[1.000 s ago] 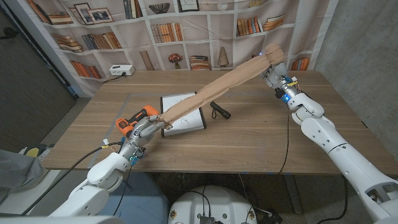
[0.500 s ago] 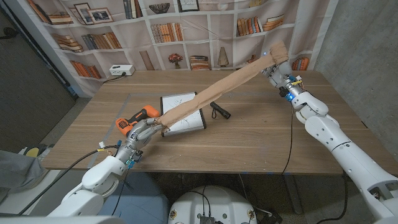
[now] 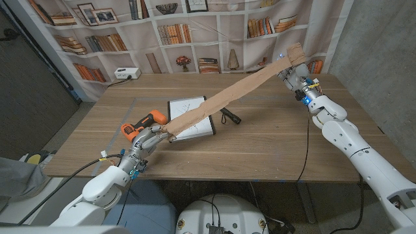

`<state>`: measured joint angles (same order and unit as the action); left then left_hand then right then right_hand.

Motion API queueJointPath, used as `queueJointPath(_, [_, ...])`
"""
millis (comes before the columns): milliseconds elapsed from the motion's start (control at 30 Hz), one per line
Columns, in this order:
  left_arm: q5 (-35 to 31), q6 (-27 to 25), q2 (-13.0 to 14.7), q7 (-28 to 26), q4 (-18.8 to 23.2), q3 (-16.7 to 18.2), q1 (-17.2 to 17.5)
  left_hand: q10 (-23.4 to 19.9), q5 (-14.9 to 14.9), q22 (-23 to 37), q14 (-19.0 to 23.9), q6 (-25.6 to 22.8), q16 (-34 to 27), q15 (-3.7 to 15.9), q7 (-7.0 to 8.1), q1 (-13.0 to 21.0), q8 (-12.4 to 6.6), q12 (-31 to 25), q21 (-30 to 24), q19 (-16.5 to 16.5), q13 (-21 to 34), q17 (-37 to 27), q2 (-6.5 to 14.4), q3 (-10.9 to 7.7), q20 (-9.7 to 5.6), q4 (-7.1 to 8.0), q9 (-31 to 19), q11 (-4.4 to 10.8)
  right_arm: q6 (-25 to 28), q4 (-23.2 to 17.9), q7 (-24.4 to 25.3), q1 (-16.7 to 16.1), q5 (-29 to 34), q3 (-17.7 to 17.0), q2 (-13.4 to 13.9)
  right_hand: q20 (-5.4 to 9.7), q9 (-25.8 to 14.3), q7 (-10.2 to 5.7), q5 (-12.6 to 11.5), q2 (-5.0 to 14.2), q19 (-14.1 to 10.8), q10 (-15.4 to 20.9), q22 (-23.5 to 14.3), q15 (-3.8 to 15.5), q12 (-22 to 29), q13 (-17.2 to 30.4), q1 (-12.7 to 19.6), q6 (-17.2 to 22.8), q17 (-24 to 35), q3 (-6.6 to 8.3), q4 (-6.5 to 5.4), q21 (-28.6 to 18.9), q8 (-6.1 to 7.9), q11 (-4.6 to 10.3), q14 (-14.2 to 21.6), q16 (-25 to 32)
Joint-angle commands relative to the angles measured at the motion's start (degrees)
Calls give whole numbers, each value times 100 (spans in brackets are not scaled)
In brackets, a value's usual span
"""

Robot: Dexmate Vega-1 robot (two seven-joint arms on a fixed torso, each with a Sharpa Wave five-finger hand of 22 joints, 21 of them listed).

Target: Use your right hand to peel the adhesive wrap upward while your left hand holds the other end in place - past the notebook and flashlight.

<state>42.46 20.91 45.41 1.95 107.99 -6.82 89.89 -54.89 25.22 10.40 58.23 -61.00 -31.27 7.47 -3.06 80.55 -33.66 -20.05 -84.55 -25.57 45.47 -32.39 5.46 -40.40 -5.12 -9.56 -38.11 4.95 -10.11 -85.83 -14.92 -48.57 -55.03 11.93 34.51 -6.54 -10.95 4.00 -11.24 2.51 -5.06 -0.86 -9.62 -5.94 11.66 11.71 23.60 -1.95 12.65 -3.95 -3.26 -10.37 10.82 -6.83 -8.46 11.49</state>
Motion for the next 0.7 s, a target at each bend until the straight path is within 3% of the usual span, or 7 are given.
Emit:
queueJointPath(33, [-66,-39,-35,-75,95,50,99,-154,33,2,361,-18,-48,380,-3,86,13,13,-28,16,25,-13,114,-93,5,-72,-15,121,-11,62,-70,17,-31,-23,-14,-8,4,43,14,-8,32,38,-16,-17,24,18,-35,33,7,-21,-17,-42,34,-40,-29,48])
queueJointPath(700, [-81,-46,-70,-65,131,124,179,-181,29,-1,376,-23,-56,377,2,72,49,58,-37,28,11,-7,115,-100,4,-72,-16,115,-13,116,-73,49,-22,4,-70,-4,6,35,9,3,20,53,-15,-3,30,13,-46,35,-4,-20,-8,-48,35,-37,-10,52])
